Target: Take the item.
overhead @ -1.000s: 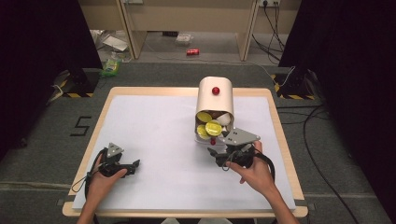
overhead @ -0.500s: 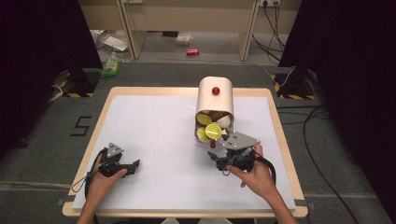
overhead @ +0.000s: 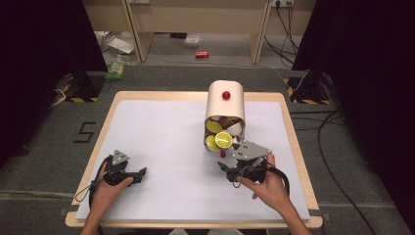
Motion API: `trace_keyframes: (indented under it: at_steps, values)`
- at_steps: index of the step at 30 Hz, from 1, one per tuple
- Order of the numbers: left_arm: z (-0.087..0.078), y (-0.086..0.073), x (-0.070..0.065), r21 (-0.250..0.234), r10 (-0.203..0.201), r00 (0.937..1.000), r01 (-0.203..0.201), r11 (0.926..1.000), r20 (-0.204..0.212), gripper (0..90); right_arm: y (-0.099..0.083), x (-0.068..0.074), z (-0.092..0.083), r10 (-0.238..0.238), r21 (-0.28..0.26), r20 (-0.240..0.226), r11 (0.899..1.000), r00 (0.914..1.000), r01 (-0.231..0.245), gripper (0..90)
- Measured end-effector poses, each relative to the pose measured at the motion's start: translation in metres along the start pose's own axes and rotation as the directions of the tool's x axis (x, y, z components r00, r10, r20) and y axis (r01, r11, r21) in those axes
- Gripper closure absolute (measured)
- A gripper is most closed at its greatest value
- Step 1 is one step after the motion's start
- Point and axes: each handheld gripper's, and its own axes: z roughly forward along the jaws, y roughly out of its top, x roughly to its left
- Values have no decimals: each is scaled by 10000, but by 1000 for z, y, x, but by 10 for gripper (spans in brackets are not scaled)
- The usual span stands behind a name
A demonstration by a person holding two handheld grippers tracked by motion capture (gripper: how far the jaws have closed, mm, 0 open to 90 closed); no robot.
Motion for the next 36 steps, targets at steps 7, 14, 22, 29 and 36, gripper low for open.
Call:
trace_keyframes:
  at_steps: [7, 14, 22, 29, 36]
  values:
    - [0, 0, 0, -3, 5, 10000, -5, 10000, -1, 117, 0, 1, -1, 43, 44, -31, 10000, 10000, -43, 286]
    - [0, 0, 0, 0, 2, 10000, -2, 10000, 1, 117, 0, 2, -1, -17, 94, -24, 10000, 10000, 18, 286]
    - [0, 0, 0, -2, 11, 10000, -11, 10000, -7, 117, 0, 3, -1, -55, 179, -55, 9998, 10000, 56, 286]
    - [0, 0, 0, -1, 2, 10000, -2, 10000, 0, 117, 1, 4, -1, -54, 267, -104, 9996, 9999, 57, 286]
    - [0, 0, 0, 0, 11, 10000, -11, 10000, -5, 117, 1, 3, -1, 22, 214, -157, 9998, 9999, -19, 284]
